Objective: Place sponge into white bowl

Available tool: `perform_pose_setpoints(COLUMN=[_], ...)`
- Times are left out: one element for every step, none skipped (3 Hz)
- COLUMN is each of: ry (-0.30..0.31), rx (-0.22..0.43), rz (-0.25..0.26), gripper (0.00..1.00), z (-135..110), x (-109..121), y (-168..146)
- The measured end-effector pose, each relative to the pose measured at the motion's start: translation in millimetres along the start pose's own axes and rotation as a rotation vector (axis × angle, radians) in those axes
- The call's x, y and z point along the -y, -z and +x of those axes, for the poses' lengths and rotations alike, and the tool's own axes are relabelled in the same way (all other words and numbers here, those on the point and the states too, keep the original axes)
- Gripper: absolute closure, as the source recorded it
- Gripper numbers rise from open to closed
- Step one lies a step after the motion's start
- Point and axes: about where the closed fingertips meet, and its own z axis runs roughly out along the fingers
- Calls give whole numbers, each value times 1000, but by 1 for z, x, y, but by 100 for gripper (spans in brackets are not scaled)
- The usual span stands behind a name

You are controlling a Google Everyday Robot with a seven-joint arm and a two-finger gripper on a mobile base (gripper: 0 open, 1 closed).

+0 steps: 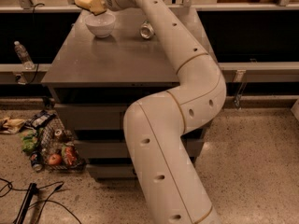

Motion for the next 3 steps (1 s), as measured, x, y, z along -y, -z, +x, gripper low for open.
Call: perform_pose_setpoints(ry=[-8,-2,-9], rx=[5,49,115], rz=[24,38,81], gripper=[0,0,0], z=[-1,-9,-23], x=[8,16,46], y=[2,6,38])
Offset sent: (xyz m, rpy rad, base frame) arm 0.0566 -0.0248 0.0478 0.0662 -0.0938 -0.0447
